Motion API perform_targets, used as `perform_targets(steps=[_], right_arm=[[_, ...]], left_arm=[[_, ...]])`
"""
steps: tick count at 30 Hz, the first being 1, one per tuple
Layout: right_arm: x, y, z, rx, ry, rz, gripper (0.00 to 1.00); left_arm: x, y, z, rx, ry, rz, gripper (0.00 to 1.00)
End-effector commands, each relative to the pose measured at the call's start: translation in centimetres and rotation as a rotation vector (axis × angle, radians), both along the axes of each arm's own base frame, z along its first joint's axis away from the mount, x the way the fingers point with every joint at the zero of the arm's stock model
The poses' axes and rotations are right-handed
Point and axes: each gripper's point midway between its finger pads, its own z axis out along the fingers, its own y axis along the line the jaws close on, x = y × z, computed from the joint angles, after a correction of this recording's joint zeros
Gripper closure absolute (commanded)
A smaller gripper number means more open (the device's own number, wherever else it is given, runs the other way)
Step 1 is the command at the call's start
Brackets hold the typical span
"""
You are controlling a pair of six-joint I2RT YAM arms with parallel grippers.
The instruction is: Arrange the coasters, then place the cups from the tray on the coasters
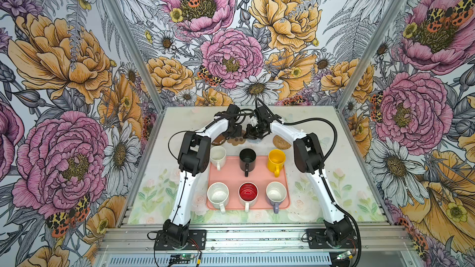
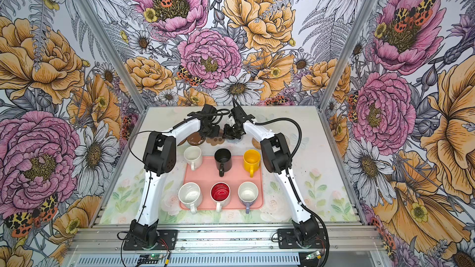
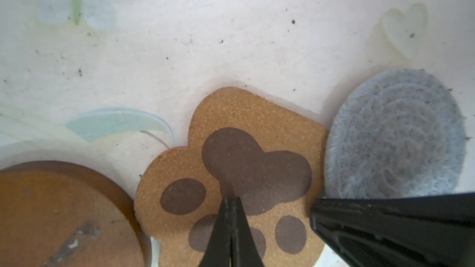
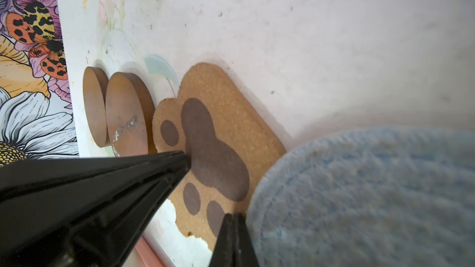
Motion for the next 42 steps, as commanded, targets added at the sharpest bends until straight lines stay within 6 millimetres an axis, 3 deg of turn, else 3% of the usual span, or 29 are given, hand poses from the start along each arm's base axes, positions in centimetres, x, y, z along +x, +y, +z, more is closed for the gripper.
perform_targets(steps=[1, 8, 14, 22, 26, 35, 42], right_arm=[[-0.2, -2.5, 0.8, -0.064, -0.006, -0.031, 1.00], [-0.6, -4.3, 1.7, -0.079, -0.010, -0.045, 1.00], [-0.7, -4.3, 2.7, -0.063, -0.026, -0.034, 1.00], [0.5, -3.9, 7.5, -0.010, -0.115, -0.032, 1.00], [0.9, -4.0, 8.8, 0.000, -0.143, -0.035, 1.00], [2.0, -6.3, 7.6, -0.078, -0.157, -0.096, 1.00], [3.4, -8.3, 5.0, -0.125, -0.125, -0.161, 1.00]], left_arm=[[-2.4, 0.7, -3.6, 0.058, 0.104, -0.011, 1.00], [-2.5, 0.6, -3.7, 0.059, 0.105, -0.013, 1.00], [-2.2, 0.5, -3.1, 0.053, 0.094, -0.010, 1.00], [-0.8, -0.6, 0.3, 0.000, 0.024, -0.003, 1.00], [-0.2, -0.9, 1.8, -0.021, -0.005, 0.000, 1.00], [1.5, -2.0, 5.6, -0.069, -0.089, 0.001, 0.91], [2.1, -1.5, 9.2, -0.097, -0.151, 0.021, 0.91]])
